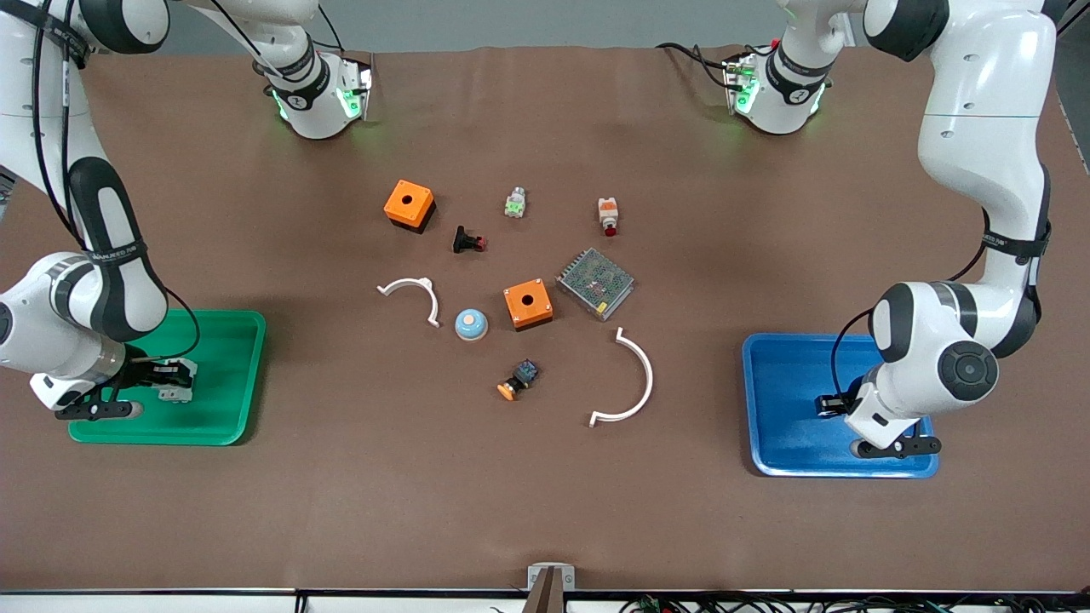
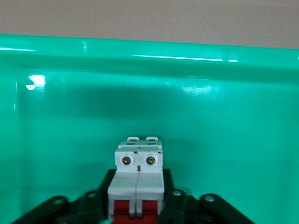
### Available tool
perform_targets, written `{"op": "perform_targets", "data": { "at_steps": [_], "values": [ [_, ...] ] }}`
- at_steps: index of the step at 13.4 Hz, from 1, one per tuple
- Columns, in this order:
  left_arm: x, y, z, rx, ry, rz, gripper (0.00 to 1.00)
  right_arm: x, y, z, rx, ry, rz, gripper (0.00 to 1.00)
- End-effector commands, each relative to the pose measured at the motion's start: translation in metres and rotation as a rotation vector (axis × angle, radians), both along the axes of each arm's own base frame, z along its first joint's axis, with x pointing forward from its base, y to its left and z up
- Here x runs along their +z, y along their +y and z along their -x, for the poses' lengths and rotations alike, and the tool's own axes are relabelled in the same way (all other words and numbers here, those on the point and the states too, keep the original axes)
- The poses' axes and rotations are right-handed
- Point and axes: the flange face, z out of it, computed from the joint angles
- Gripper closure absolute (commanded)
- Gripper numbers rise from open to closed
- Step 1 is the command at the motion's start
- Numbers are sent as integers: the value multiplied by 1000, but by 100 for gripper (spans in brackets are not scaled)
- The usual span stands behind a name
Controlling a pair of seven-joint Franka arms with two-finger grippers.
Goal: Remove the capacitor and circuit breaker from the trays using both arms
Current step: 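Close the right gripper on the breaker while the left gripper grasps the capacitor, then carry the breaker with the right gripper while the left gripper carries the capacitor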
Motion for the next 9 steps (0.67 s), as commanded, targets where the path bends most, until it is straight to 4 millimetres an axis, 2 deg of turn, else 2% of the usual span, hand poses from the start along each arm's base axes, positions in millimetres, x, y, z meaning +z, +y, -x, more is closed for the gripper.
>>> {"op": "perform_targets", "data": {
  "at_steps": [1, 2, 4, 6, 7, 8, 9],
  "values": [
    [-6, 2, -4, 15, -9, 9, 48, 11, -6, -4, 39, -26, -18, 100],
    [-6, 2, -4, 15, -10, 9, 50, 17, -1, -7, 47, -25, -20, 100],
    [-6, 2, -4, 15, -9, 9, 62, 54, 20, -13, 70, 18, -53, 100],
    [-5, 3, -4, 17, -10, 9, 85, 96, 62, -17, 102, 55, -73, 100],
    [0, 4, -5, 13, -13, 7, 96, 106, 87, -16, 67, 78, -78, 100],
    [6, 4, -5, 10, -18, 7, 100, 109, 114, -14, 28, 95, -78, 100],
    [24, 4, -7, 6, -37, 3, 100, 108, 147, -11, 18, 100, -74, 99]
  ]
}}
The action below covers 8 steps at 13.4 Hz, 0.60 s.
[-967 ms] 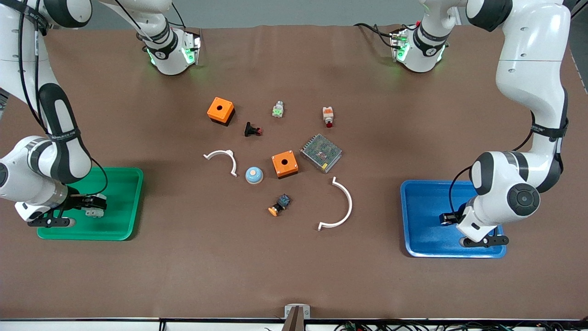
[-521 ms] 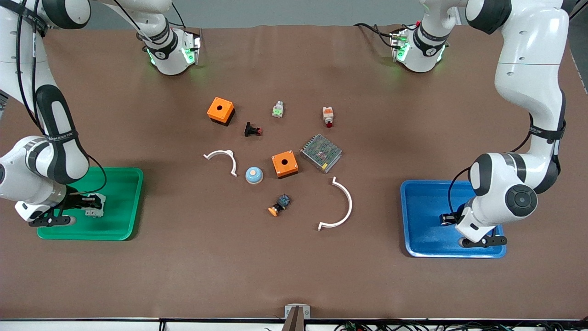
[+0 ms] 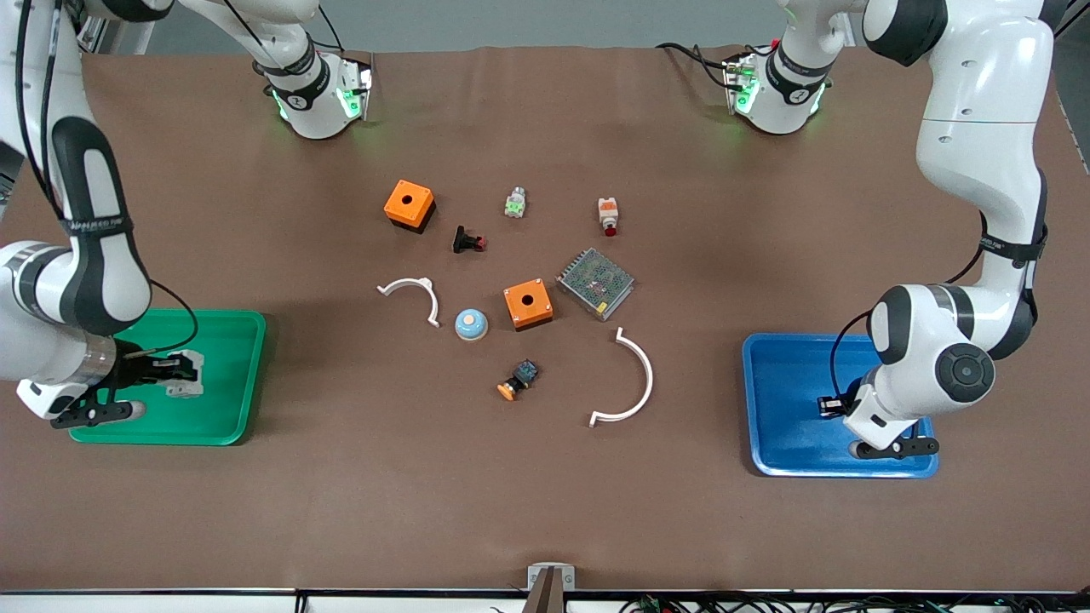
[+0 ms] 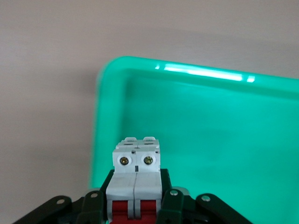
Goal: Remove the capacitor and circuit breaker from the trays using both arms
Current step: 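Carry the breaker with the right gripper while the left gripper carries the capacitor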
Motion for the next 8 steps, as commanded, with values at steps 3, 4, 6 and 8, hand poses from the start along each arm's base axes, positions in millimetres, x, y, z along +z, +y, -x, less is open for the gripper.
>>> {"op": "perform_targets", "data": {
  "at_steps": [3, 4, 6, 8],
  "values": [
    [85, -12, 0, -10, -24, -2, 100, -14, 152, 22, -137, 4, 12, 99],
    [100, -20, 2, -19, -25, 1, 100, -28, 186, 29, -146, -26, 15, 99],
    [124, -56, 9, -28, -23, 12, 99, -37, 244, 35, -187, -89, 11, 99],
    [127, -112, 21, 29, 1, 32, 99, -53, 278, 39, -234, -103, 9, 99]
  ]
}}
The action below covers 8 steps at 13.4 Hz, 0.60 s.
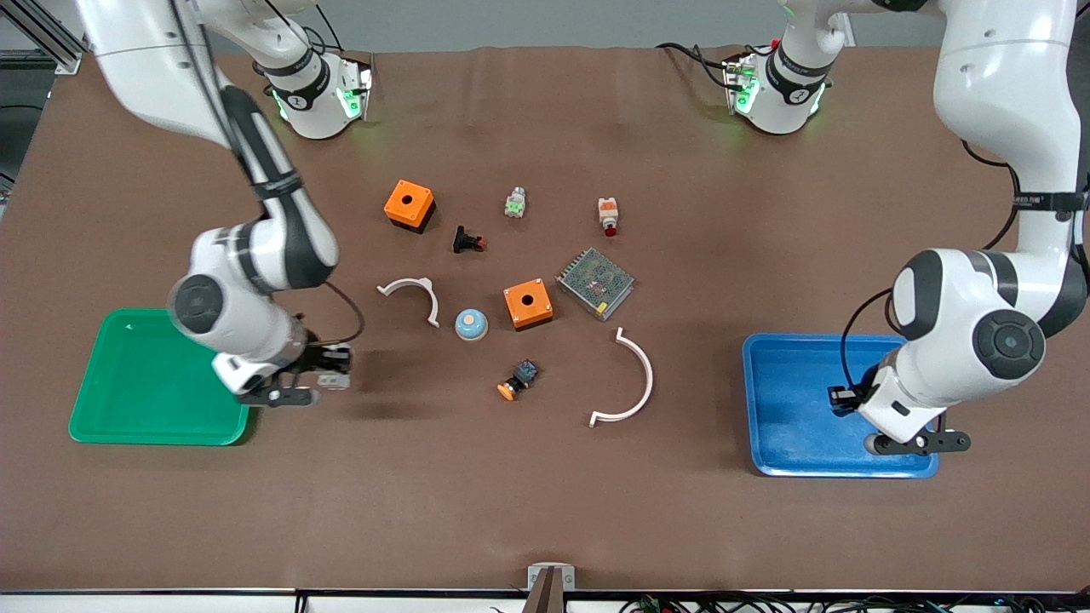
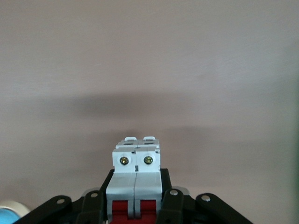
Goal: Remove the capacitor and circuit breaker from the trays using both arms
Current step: 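Carry the breaker with the right gripper while the left gripper carries the capacitor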
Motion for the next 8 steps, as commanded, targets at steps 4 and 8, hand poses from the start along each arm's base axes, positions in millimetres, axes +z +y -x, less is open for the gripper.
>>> {"op": "perform_targets", "data": {
  "at_steps": [4, 8],
  "values": [
    [-13, -166, 45, 156, 42, 15, 100, -49, 41, 9, -95, -19, -2, 99],
    [-46, -261, 77, 266, 56, 5, 100, -55, 44, 0, -108, -15, -2, 1]
  ]
}}
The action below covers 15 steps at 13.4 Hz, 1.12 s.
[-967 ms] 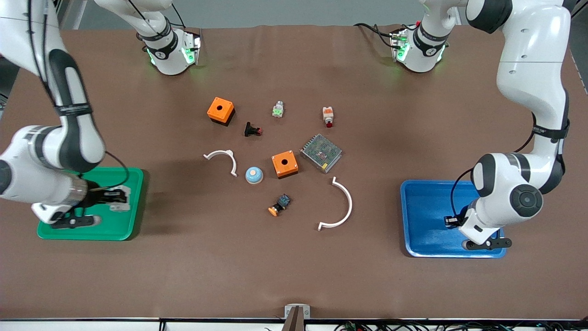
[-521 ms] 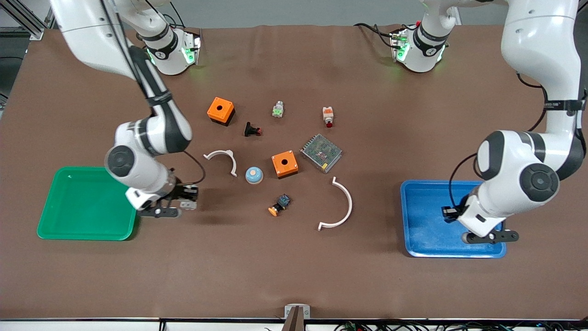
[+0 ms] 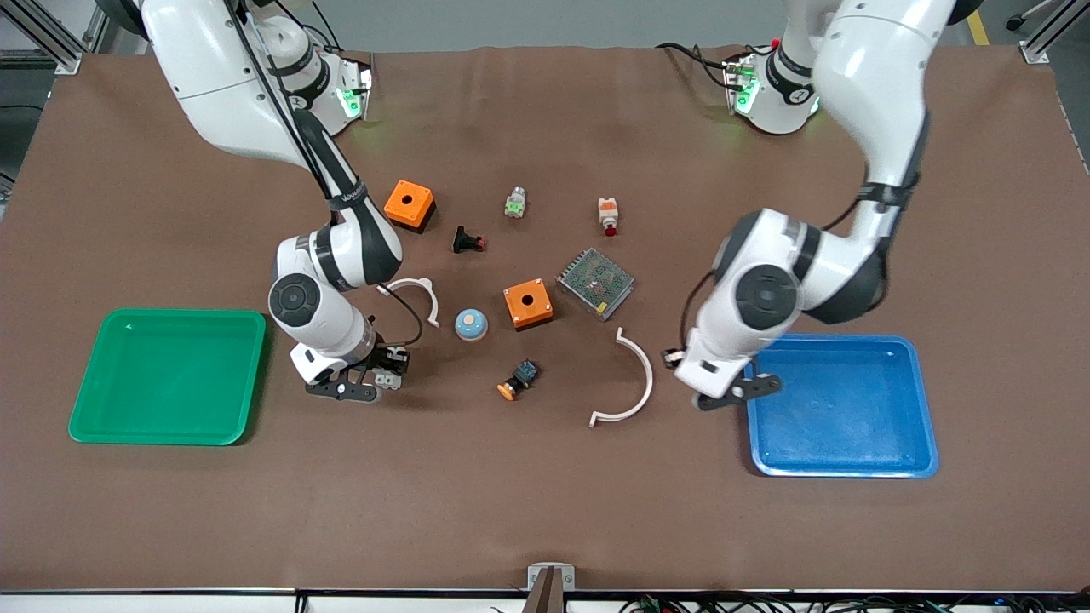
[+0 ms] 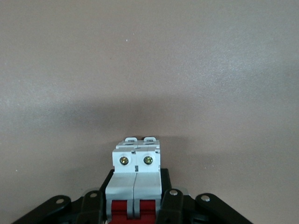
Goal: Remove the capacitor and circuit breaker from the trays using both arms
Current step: 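Carry the breaker with the right gripper while the left gripper carries the capacitor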
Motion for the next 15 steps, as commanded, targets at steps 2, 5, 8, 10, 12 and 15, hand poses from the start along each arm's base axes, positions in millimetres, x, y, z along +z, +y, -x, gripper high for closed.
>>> {"op": "perform_targets", "data": {
  "at_steps": [2, 5, 8, 10, 12, 15],
  "values": [
    [-24, -66, 16, 86, -27, 9, 100, 14, 2, -17, -30, 12, -8, 0],
    [-50, -106, 36, 101, -53, 31, 100, 69, 2, -38, -17, 111, 15, 0],
    [-75, -134, 49, 119, -90, 76, 98, 150, -15, -51, 3, 149, 18, 0],
    [-86, -138, 53, 116, -87, 74, 96, 201, -44, -53, 59, 182, 18, 0],
    [-87, -139, 52, 114, -93, 77, 74, 238, -88, -47, 91, 219, 24, 0],
    [-81, -135, 48, 112, -102, 80, 0, 288, -153, -31, 143, 238, 80, 0]
  ]
}}
